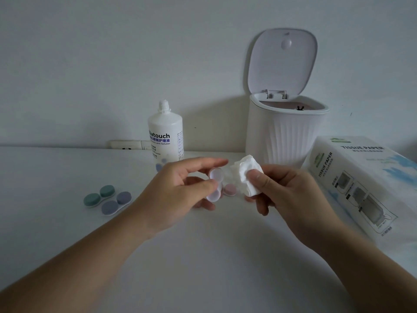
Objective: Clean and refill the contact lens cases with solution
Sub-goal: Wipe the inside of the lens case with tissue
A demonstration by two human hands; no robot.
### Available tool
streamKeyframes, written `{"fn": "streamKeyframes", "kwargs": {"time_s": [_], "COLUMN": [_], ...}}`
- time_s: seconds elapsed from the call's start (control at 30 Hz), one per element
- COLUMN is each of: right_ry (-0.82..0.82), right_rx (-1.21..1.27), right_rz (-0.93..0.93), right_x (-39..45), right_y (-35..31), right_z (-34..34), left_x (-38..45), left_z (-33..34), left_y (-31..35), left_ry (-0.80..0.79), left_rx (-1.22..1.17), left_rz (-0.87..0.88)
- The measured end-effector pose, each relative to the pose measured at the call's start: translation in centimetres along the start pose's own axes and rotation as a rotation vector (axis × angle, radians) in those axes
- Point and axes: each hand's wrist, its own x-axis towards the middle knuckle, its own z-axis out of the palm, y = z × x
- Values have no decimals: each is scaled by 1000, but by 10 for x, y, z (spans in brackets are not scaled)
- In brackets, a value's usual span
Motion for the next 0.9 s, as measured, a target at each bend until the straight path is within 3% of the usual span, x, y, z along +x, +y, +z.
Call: {"fn": "streamKeyframes", "kwargs": {"time_s": [0.4, 0.57, 0.73, 0.9], "right_ry": [-210, -200, -172, -304], "right_rx": [-66, -56, -24, -47], "right_rz": [36, 57, 87, 125], "right_x": [-3, -3, -2, -5], "right_y": [2, 2, 1, 0], "right_z": [7, 6, 5, 7], "left_x": [0, 0, -2, -1], "left_z": [4, 3, 5, 3], "left_y": [-5, -6, -7, -7], "left_ry": [-41, -45, 13, 5], "left_rx": [83, 124, 285, 448], "left_rz": [71, 88, 197, 260]}}
